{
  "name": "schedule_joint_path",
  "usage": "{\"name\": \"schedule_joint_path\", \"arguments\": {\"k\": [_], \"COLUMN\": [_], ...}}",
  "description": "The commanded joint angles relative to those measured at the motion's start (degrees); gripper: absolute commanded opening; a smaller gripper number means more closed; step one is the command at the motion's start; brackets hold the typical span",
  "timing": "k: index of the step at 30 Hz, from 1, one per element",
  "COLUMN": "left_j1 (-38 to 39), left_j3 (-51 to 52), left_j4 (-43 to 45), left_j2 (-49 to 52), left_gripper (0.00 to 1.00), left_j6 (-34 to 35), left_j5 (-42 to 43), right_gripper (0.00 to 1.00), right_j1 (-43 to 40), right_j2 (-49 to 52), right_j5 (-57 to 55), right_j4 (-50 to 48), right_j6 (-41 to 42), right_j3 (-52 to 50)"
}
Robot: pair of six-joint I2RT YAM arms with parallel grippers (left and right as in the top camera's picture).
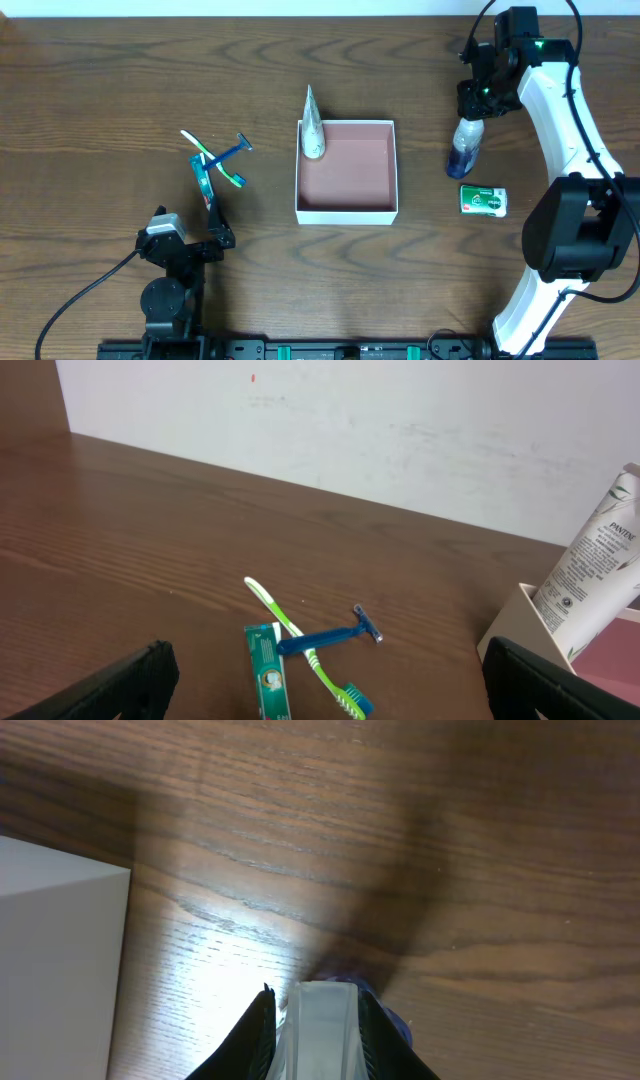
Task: Pack container
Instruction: 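Grasp the blue foaming soap bottle with the right gripper, then carry the soap bottle left and lower it into the box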
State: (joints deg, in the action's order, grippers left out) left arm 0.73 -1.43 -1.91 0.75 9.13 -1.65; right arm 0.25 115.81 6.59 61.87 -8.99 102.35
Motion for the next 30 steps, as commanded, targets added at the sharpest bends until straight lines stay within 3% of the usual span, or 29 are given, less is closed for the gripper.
{"name": "schedule_joint_path", "arguments": {"k": [1,10,19,30], "left_j1": [-0.3,-0.3,-0.3,-0.3], "left_j3": [1.2,1.2,1.2,1.2], "left_j4": [-2.1,-2.1,-2.1,-2.1], "left_j2": [0.0,0.0,0.0,0.0], "left_gripper": [0.98,0.98,0.98,0.98], "left_j6": [-0.5,-0.5,-0.5,-0.5], "left_j5": [-0.4,-0.4,-0.4,-0.4], "right_gripper": [0.01,0.01,0.02,0.02], "right_j1": [0.6,3.4,16.3,31.1], "right_j2": [-1.3,-11.1,-25.0,-25.5], "right_j5": [0.5,5.2,5.7,5.7], "right_j4": [0.6,1.7,-1.7,-6.3], "right_j6": [2.4,3.8,-0.6,-5.0], "right_j3": [1.0,5.6,5.7,1.8]}}
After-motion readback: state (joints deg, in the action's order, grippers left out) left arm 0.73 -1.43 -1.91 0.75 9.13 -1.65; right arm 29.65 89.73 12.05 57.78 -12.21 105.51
